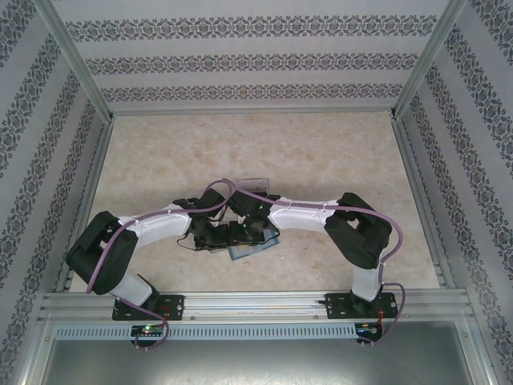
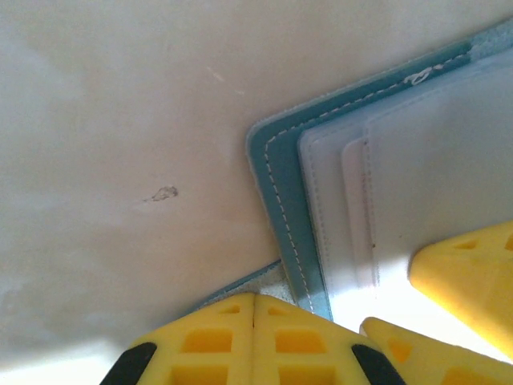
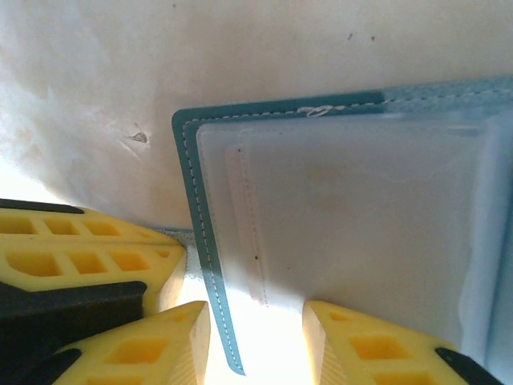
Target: Take the credit cards out of the card holder
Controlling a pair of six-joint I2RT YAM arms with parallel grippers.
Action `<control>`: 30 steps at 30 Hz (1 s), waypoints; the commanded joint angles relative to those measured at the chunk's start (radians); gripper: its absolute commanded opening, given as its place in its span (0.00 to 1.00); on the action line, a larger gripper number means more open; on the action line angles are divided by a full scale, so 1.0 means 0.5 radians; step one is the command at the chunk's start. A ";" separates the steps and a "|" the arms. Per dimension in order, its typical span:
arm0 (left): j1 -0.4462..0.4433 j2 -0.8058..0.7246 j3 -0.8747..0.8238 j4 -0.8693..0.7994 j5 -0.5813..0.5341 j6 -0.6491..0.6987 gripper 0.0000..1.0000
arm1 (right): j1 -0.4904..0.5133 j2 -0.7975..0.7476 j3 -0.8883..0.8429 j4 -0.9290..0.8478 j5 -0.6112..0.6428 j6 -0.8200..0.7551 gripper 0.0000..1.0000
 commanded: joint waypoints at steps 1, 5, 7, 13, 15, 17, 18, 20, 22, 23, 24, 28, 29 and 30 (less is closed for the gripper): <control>-0.019 -0.012 -0.031 -0.010 -0.064 0.006 0.01 | 0.038 0.061 0.012 -0.189 0.143 -0.055 0.40; -0.019 -0.012 -0.024 -0.012 -0.063 0.008 0.01 | 0.048 0.076 0.046 -0.280 0.209 -0.078 0.43; -0.020 -0.012 -0.019 -0.016 -0.064 0.010 0.01 | 0.067 0.082 0.094 -0.370 0.279 -0.107 0.43; -0.021 -0.007 -0.022 -0.020 -0.052 0.013 0.01 | 0.128 0.118 0.233 -0.631 0.537 -0.174 0.46; -0.019 -0.007 -0.017 -0.023 -0.052 0.019 0.01 | 0.147 0.139 0.270 -0.686 0.592 -0.190 0.48; -0.019 -0.004 -0.011 -0.029 -0.052 0.027 0.01 | 0.163 0.157 0.302 -0.734 0.634 -0.198 0.49; -0.019 -0.005 -0.012 -0.031 -0.050 0.026 0.01 | 0.170 0.164 0.311 -0.742 0.643 -0.202 0.50; -0.019 -0.002 -0.010 -0.032 -0.050 0.032 0.01 | 0.180 0.174 0.324 -0.750 0.647 -0.202 0.51; -0.020 -0.002 -0.010 -0.035 -0.051 0.035 0.01 | 0.189 0.178 0.336 -0.764 0.661 -0.202 0.52; -0.020 0.000 -0.010 -0.035 -0.050 0.039 0.01 | 0.193 0.185 0.344 -0.780 0.675 -0.199 0.52; -0.019 -0.001 -0.010 -0.035 -0.048 0.039 0.01 | 0.194 0.187 0.352 -0.799 0.694 -0.201 0.52; -0.019 -0.004 -0.008 -0.035 -0.044 0.039 0.01 | 0.196 0.163 0.373 -0.874 0.778 -0.209 0.52; -0.020 -0.001 -0.007 -0.037 -0.047 0.042 0.00 | 0.196 0.152 0.376 -0.892 0.803 -0.213 0.53; -0.020 0.000 -0.005 -0.038 -0.048 0.041 0.01 | 0.197 0.145 0.381 -0.904 0.819 -0.217 0.53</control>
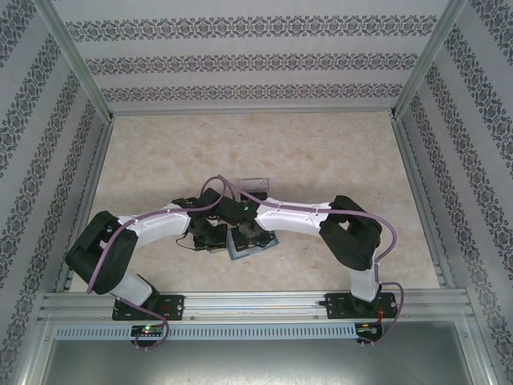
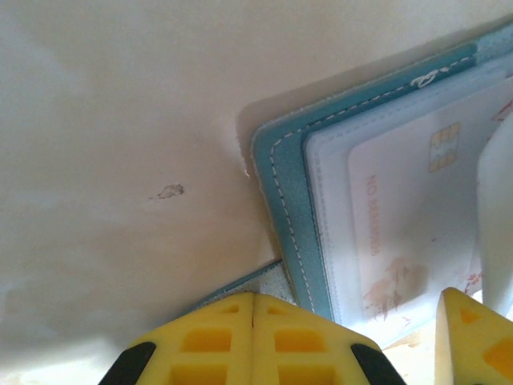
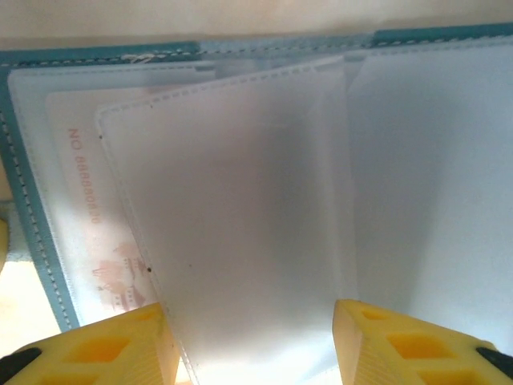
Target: Take the credit cards out of the card holder
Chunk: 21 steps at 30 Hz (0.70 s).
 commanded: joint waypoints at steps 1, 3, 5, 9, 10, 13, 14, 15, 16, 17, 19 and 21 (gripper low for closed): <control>-0.046 0.004 0.004 -0.037 -0.084 0.044 0.01 | 0.018 0.040 0.049 -0.149 0.152 -0.065 0.53; -0.046 0.006 0.006 -0.040 -0.084 0.045 0.01 | 0.018 0.035 0.058 -0.179 0.179 -0.073 0.54; -0.047 0.005 0.012 -0.042 -0.087 0.042 0.01 | 0.017 0.031 0.063 -0.203 0.205 -0.081 0.54; -0.046 0.006 0.017 -0.049 -0.092 0.040 0.01 | 0.005 0.030 0.055 -0.221 0.226 -0.090 0.54; -0.046 0.001 0.019 -0.053 -0.090 0.041 0.01 | 0.002 0.025 0.049 -0.219 0.230 -0.090 0.54; -0.047 0.000 0.018 -0.053 -0.094 0.038 0.01 | -0.006 0.015 0.037 -0.221 0.239 -0.096 0.54; -0.046 0.004 0.019 -0.051 -0.093 0.038 0.01 | -0.010 0.012 0.034 -0.222 0.241 -0.099 0.53; -0.047 0.005 0.019 -0.053 -0.092 0.037 0.01 | -0.015 0.013 0.030 -0.225 0.244 -0.101 0.53; -0.046 0.003 0.019 -0.053 -0.092 0.038 0.01 | -0.017 0.011 0.025 -0.225 0.244 -0.104 0.52; -0.046 0.004 0.021 -0.053 -0.090 0.039 0.01 | -0.022 0.007 0.018 -0.224 0.249 -0.103 0.51; -0.046 0.004 0.024 -0.058 -0.092 0.038 0.01 | -0.028 0.000 0.003 -0.216 0.252 -0.103 0.50; -0.046 0.004 0.023 -0.059 -0.092 0.038 0.00 | -0.036 -0.007 -0.014 -0.213 0.251 -0.105 0.49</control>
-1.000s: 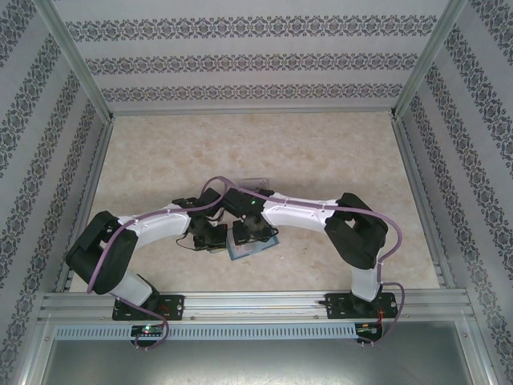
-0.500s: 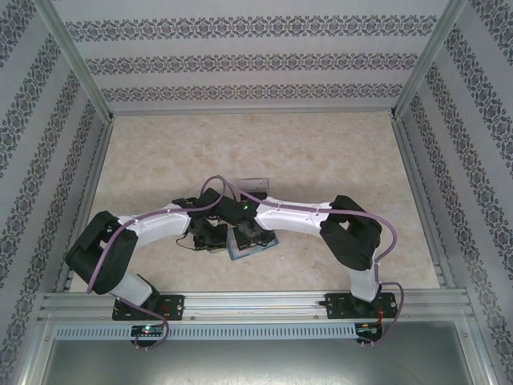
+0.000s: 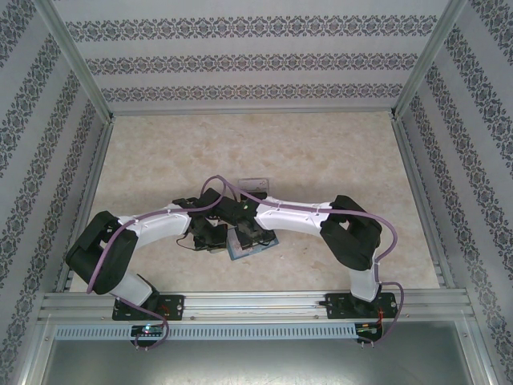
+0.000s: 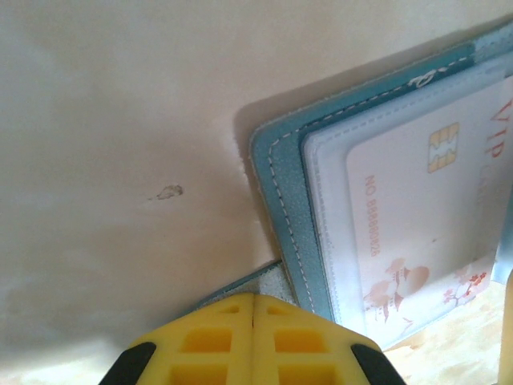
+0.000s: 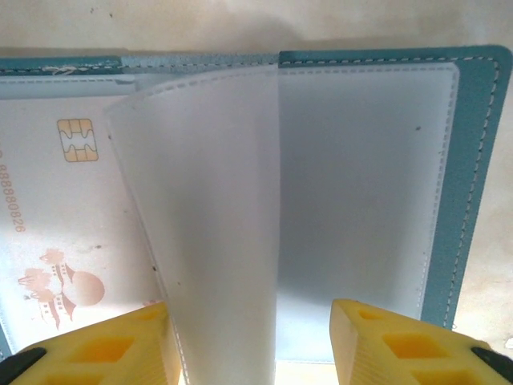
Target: Take the credit cards out of the card holder
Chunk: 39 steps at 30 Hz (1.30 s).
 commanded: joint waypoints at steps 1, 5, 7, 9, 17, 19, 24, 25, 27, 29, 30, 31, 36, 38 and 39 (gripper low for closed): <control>-0.036 0.005 0.022 -0.058 -0.077 0.038 0.00 | -0.031 -0.009 -0.052 -0.078 0.064 -0.054 0.49; -0.036 0.010 0.027 -0.058 -0.075 0.036 0.01 | -0.044 -0.013 -0.071 -0.077 0.065 -0.065 0.45; -0.037 0.012 0.034 -0.061 -0.074 0.036 0.01 | -0.051 -0.020 -0.079 -0.077 0.069 -0.067 0.44; -0.037 0.012 0.037 -0.062 -0.076 0.036 0.01 | -0.059 -0.024 -0.090 -0.078 0.078 -0.073 0.44; -0.037 0.033 0.049 -0.062 -0.068 0.035 0.01 | -0.093 -0.045 -0.150 -0.068 0.088 -0.084 0.43; -0.036 0.040 0.056 -0.067 -0.067 0.036 0.01 | -0.102 -0.050 -0.171 -0.065 0.093 -0.086 0.44; -0.035 0.078 0.079 -0.082 -0.084 0.059 0.01 | -0.128 -0.084 -0.238 -0.060 0.103 -0.078 0.45; -0.036 0.085 0.087 -0.088 -0.087 0.065 0.00 | -0.130 -0.095 -0.248 -0.061 0.107 -0.075 0.46; -0.037 0.106 0.102 -0.095 -0.088 0.076 0.01 | -0.136 -0.115 -0.272 -0.067 0.121 -0.065 0.48; -0.037 0.122 0.119 -0.101 -0.089 0.086 0.01 | -0.142 -0.139 -0.291 -0.069 0.127 -0.058 0.49; -0.036 0.130 0.133 -0.107 -0.094 0.092 0.01 | -0.145 -0.154 -0.300 -0.068 0.130 -0.053 0.50; -0.034 0.137 0.141 -0.112 -0.093 0.095 0.01 | -0.148 -0.165 -0.311 -0.061 0.124 -0.050 0.50; -0.033 0.143 0.205 -0.148 -0.115 0.129 0.01 | -0.181 -0.252 -0.388 0.036 0.028 -0.029 0.50; -0.034 0.124 0.220 -0.147 -0.114 0.135 0.01 | -0.194 -0.288 -0.411 0.077 -0.008 -0.023 0.50; -0.033 0.112 0.229 -0.145 -0.103 0.141 0.01 | -0.200 -0.312 -0.424 0.104 -0.039 -0.022 0.51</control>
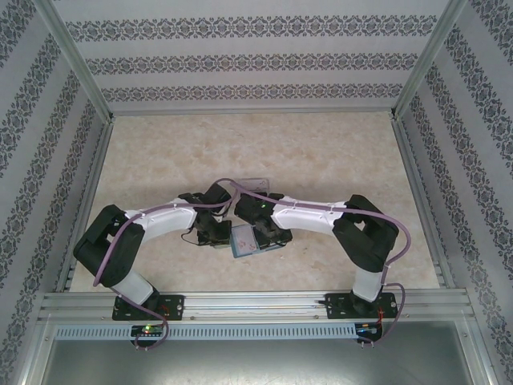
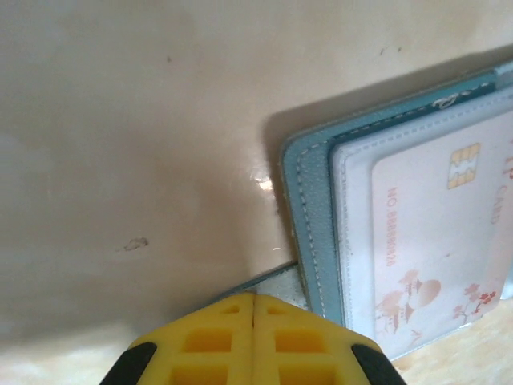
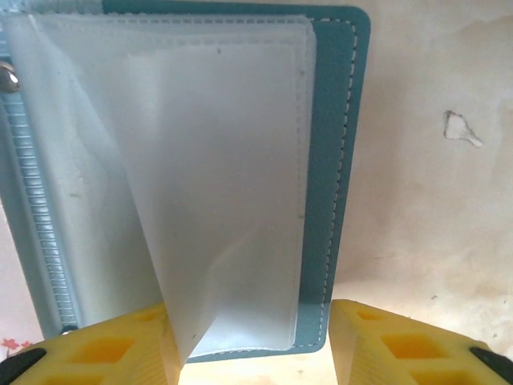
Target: Take the credit cards out of the card holder
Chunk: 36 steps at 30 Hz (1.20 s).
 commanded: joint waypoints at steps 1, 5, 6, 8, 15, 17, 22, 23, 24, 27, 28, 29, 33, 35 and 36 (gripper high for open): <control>-0.018 -0.026 0.069 -0.081 -0.035 0.064 0.01 | -0.031 -0.111 -0.058 0.057 -0.077 0.022 0.51; -0.016 -0.068 0.092 -0.067 0.002 0.058 0.01 | -0.058 -0.199 -0.091 0.175 -0.205 0.034 0.53; -0.018 -0.071 0.101 -0.067 0.011 0.057 0.01 | -0.064 -0.217 -0.094 0.196 -0.224 0.038 0.53; -0.018 -0.074 0.105 -0.056 0.037 0.050 0.01 | -0.074 -0.239 -0.087 0.210 -0.240 0.035 0.53; -0.022 -0.095 0.098 -0.021 0.084 0.026 0.01 | -0.133 -0.243 -0.047 0.183 -0.217 -0.007 0.53; -0.024 -0.103 0.101 -0.024 0.094 0.021 0.01 | -0.157 -0.226 -0.027 0.161 -0.188 -0.028 0.53; -0.028 -0.110 0.113 -0.030 0.098 0.019 0.01 | -0.223 -0.163 -0.001 0.144 -0.145 -0.092 0.53; -0.030 -0.112 0.117 -0.030 0.103 0.018 0.01 | -0.237 -0.145 -0.005 0.148 -0.156 -0.101 0.53; -0.031 -0.109 0.123 -0.030 0.109 0.018 0.01 | -0.248 -0.131 -0.015 0.152 -0.159 -0.110 0.53; -0.040 -0.099 0.134 -0.033 0.127 0.018 0.01 | -0.272 -0.105 -0.061 0.181 -0.176 -0.118 0.52; -0.046 -0.097 0.138 -0.033 0.130 0.018 0.01 | -0.278 -0.097 -0.079 0.189 -0.183 -0.117 0.52; -0.050 -0.095 0.142 -0.031 0.132 0.015 0.02 | -0.281 -0.091 -0.096 0.202 -0.190 -0.120 0.51; -0.084 -0.068 0.166 -0.018 0.144 0.005 0.02 | -0.289 -0.065 -0.152 0.214 -0.197 -0.111 0.49; -0.106 -0.047 0.181 -0.007 0.151 -0.004 0.02 | -0.288 -0.067 -0.175 0.213 -0.194 -0.107 0.47; -0.115 -0.033 0.189 0.001 0.158 -0.009 0.02 | -0.288 -0.070 -0.187 0.210 -0.193 -0.105 0.46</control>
